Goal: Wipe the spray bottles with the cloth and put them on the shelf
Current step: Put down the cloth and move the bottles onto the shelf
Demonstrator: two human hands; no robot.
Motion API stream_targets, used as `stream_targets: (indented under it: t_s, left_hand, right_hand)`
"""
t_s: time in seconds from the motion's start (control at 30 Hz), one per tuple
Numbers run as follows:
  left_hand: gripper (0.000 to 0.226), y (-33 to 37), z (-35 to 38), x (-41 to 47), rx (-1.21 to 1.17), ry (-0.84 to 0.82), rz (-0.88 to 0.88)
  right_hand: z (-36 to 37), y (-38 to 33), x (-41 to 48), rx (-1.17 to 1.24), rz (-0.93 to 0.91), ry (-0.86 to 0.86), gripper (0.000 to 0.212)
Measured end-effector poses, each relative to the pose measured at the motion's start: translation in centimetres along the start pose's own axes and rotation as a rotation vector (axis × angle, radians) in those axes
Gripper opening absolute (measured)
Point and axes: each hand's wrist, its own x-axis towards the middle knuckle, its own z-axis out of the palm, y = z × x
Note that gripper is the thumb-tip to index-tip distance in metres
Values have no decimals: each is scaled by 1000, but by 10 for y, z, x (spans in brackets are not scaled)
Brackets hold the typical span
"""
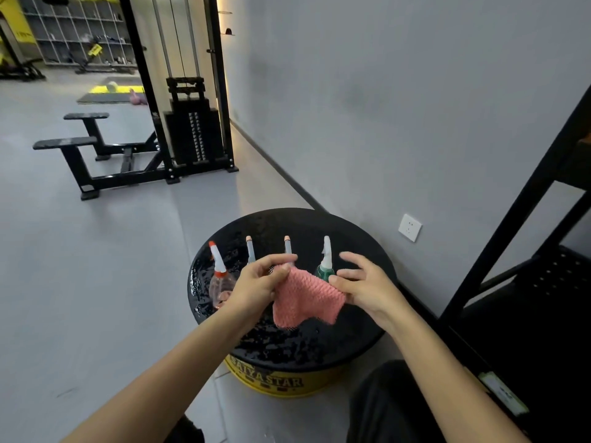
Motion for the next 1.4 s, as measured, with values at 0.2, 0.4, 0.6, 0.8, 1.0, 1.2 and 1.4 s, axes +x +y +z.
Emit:
stream_targets:
  t_s: [0.2, 0.4, 0.6, 0.8, 1.0, 1.2, 1.4]
  left_hand:
    - [32, -3, -9, 6, 231, -71, 35]
    - [42, -18, 5, 27, 845, -158, 225]
    - [18, -46, 34, 61, 1048, -182, 287]
    - [27, -78, 69, 97, 1087, -257, 244]
    - [23, -107, 100, 135, 1153, -219, 148]
    - [10, -142, 126, 176, 969, -191, 147]
    - [22, -173, 147, 215, 707, -45, 229]
  right_hand:
    - [-8, -1, -5, -291, -107, -124, 34]
    - [-17, 13, 8, -645, -121, 47, 14]
    - [-56, 39, 27, -670, -51, 168, 25]
    - [-95, 71, 49, -728, 12, 222, 11]
    - [-115, 108, 83, -678, 79, 342, 9]
    - [-127, 134, 132, -583, 14, 525, 11]
    - [-132, 151, 168, -455, -113, 645, 10]
